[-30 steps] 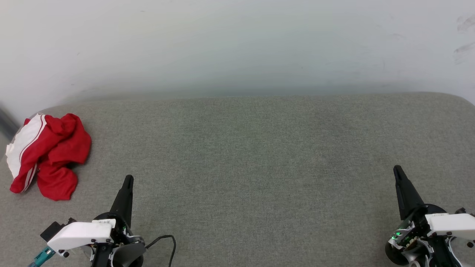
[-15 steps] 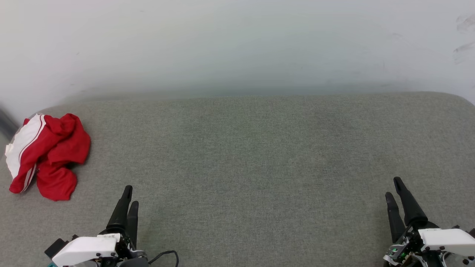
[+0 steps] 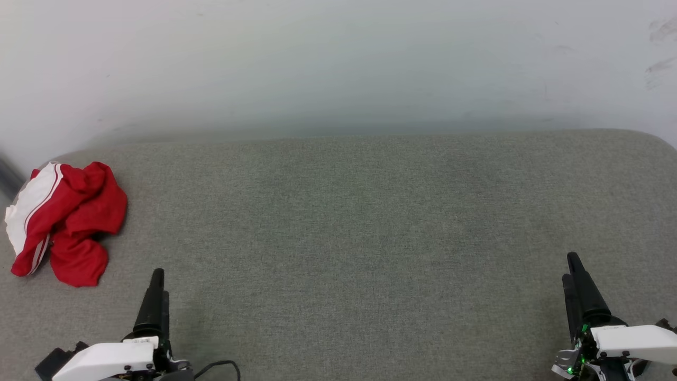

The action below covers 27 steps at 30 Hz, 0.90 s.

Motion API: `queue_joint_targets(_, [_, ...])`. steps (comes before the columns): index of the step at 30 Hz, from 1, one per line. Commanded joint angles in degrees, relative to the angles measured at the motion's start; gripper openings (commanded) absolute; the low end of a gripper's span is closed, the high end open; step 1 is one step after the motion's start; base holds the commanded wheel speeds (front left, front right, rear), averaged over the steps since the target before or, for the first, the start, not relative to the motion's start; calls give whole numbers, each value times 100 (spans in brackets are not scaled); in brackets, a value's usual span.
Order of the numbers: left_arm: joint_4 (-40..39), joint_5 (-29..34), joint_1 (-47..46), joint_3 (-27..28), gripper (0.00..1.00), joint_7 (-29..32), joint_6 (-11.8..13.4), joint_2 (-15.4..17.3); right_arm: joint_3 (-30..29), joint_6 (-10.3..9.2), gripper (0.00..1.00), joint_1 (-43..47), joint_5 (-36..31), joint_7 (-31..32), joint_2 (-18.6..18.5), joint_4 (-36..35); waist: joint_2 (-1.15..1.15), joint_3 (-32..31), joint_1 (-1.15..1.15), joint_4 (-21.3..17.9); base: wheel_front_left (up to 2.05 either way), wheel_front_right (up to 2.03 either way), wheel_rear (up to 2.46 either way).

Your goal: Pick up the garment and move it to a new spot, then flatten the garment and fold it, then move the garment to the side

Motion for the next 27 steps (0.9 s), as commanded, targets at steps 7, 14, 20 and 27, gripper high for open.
queue_joint_targets(7, [-236, 884, -57, 431, 100, -201, 6, 20, -82, 10, 100, -101, -1035, -209, -4, -269, 0, 8, 0, 4, 0, 0, 0])
queue_joint_targets(14, [-718, 1738, -18, 564, 100, -355, 217, 21, -46, 10, 100, -139, -2206, -362, -4, -761, 0, 20, 0, 0, 0, 0, 0])
queue_joint_targets(20, [-1256, 2496, 86, 303, 100, -478, 475, 23, 159, 10, 100, -154, -3318, -485, -4, -1299, 0, 42, 0, -4, 0, 0, 0])
queue_joint_targets(27, [-1775, 3435, 201, -119, 100, -615, 465, 26, 367, 11, 100, -139, -4417, -621, -4, -1688, 0, 69, 0, -12, 0, 0, 0])
